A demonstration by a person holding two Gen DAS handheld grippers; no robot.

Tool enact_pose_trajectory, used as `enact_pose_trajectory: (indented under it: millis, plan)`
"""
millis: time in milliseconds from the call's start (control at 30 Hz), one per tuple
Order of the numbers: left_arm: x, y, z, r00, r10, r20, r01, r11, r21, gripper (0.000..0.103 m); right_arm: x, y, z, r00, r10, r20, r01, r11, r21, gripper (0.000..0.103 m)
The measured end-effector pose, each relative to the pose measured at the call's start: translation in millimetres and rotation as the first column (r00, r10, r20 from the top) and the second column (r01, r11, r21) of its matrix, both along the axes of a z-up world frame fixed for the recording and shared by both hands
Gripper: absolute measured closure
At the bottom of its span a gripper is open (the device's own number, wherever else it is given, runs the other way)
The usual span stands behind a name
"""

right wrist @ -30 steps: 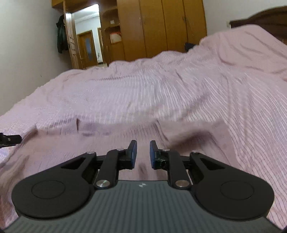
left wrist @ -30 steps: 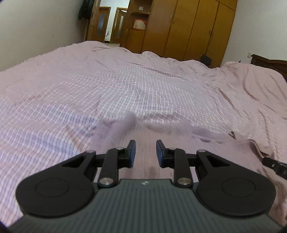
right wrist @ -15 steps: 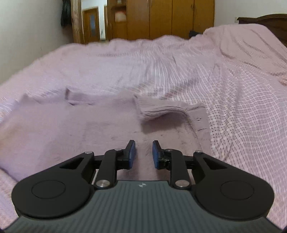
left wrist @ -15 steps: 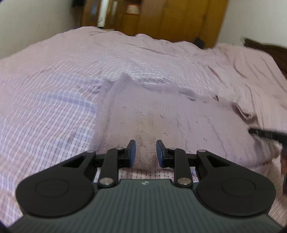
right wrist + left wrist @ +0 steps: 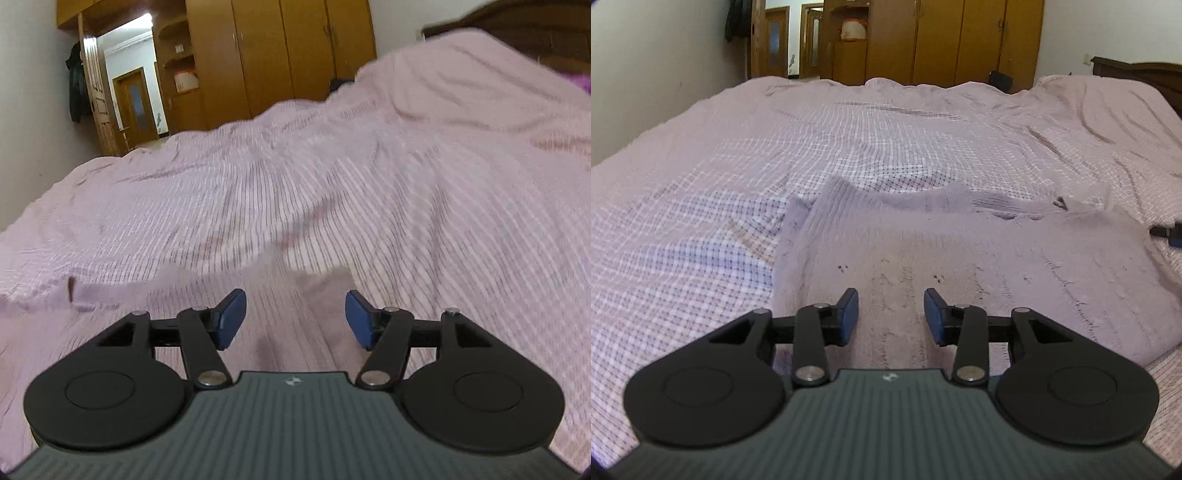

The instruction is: Fold small clothes

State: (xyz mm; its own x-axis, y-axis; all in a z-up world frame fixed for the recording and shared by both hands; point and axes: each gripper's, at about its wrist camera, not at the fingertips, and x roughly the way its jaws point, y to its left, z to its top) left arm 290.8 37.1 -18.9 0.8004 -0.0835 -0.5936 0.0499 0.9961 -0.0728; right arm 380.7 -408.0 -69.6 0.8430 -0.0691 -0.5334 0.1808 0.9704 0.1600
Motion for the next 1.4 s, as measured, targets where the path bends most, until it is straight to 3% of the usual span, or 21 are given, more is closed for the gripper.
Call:
enact_pose_trajectory:
  millis: [300, 467, 533, 667, 767, 900, 1000, 1067, 1133, 1400]
  plan:
    - [-17, -6, 5, 0.999, -0.042, 0.008, 0.042, 0.999, 0.018, 0.061, -52, -60, -18, 0.998, 0.024, -0.049, -0.014, 0.981, 0.193, 0.032]
    - [-15, -5, 3, 1.0, -0.013, 0.021, 0.013, 1.0, 0.0, 0.061, -55, -91, -38, 0.992, 0.119, -0.041, -0.092, 0.905, 0.416, 0.032]
    - [-14, -4, 4, 1.0, -0.013, 0.024, 0.013, 1.0, -0.016, 0.061, -50, -95, -41, 0.988, 0.152, -0.03, -0.124, 0.891, 0.436, 0.032]
    - [-7, -7, 1, 1.0, -0.013, 0.028, 0.012, 0.999, 0.036, 0.061, -34, -93, -47, 0.978, 0.207, -0.027, -0.172, 0.873, 0.456, 0.032]
    - [-1, -6, -5, 1.0, -0.006, 0.01, 0.005, 0.999, 0.032, 0.061, -23, -94, -54, 0.971, 0.24, 0.002, -0.208, 0.836, 0.508, 0.032]
    - [2, -8, -8, 1.0, -0.014, 0.011, 0.013, 0.998, 0.061, 0.061, -11, -89, -55, 0.965, 0.26, 0.028, -0.235, 0.817, 0.527, 0.034]
    - [2, -8, -9, 1.0, -0.017, 0.01, 0.017, 0.998, 0.067, 0.061, -11, -97, -60, 0.974, 0.223, 0.045, -0.208, 0.788, 0.579, 0.049]
    - [2, -8, -10, 1.0, -0.016, 0.009, 0.015, 0.998, 0.065, 0.061, -14, -100, -62, 0.976, 0.216, 0.04, -0.197, 0.782, 0.591, 0.069]
    - [3, -7, -10, 1.0, -0.014, 0.006, 0.014, 0.998, 0.062, 0.061, -15, -97, -59, 0.971, 0.237, 0.043, -0.219, 0.795, 0.566, 0.079]
    - [2, -7, -8, 1.0, -0.015, 0.005, 0.015, 0.998, 0.06, 0.061, -9, -81, -39, 0.972, 0.231, 0.05, -0.22, 0.805, 0.552, 0.085]
